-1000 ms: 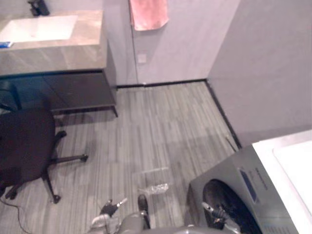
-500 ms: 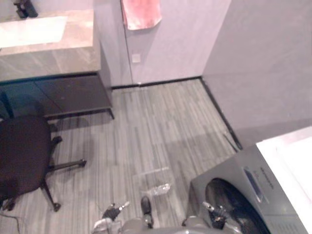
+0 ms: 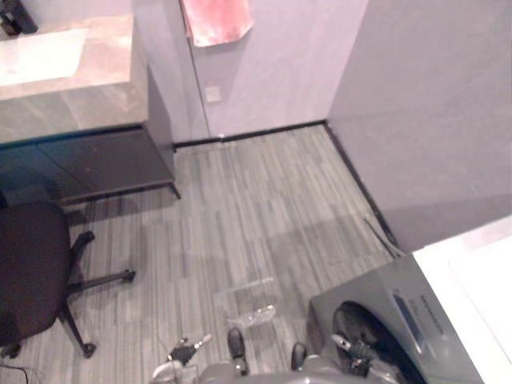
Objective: Pick up the laundry basket with both hands and put the clothes into the washing machine.
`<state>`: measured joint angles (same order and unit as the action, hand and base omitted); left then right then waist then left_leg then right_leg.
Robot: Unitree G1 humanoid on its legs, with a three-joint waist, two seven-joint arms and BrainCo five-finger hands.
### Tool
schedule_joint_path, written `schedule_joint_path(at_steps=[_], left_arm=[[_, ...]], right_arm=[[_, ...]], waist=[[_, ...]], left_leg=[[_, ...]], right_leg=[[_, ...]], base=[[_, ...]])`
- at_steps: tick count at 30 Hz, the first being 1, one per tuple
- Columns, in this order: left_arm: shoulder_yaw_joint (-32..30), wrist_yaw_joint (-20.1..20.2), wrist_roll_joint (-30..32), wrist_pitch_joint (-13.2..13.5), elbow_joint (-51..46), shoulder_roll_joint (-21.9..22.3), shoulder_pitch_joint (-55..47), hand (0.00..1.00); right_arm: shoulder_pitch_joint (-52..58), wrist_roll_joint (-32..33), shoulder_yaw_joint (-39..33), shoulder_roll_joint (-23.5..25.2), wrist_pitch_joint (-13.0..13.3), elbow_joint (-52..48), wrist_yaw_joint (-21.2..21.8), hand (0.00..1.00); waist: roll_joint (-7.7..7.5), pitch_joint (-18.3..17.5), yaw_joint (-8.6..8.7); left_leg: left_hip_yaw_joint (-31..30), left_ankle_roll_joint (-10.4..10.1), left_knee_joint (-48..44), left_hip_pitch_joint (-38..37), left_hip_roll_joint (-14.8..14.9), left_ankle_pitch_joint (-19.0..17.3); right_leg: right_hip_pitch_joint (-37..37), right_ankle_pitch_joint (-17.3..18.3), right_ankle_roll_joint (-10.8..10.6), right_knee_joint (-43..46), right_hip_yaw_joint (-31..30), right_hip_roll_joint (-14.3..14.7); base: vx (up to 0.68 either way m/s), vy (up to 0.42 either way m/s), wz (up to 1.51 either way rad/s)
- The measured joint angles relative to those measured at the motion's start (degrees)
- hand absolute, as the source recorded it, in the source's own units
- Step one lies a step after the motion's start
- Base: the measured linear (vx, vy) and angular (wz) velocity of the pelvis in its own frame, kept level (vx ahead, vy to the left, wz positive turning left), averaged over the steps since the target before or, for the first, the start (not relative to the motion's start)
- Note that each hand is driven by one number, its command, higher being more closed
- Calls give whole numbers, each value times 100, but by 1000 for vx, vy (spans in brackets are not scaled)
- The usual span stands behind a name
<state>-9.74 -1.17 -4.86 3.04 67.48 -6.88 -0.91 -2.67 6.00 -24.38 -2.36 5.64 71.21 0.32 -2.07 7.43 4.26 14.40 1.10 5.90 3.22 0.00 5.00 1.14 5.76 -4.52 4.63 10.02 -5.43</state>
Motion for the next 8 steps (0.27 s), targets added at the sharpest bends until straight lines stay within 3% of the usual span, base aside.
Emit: schedule_joint_path(at_steps=[8], left_arm=[[0,-3,120,1,-14,2,214,0]], right_arm=[[-38,8,14,42,2,19,-3,0]], waist=[[50,15,-4]], left_leg=[[67,-53,3,104,65,-38]], right_leg=[[112,-3,40,-52,-81,66]], base=[[21,-11,-5]])
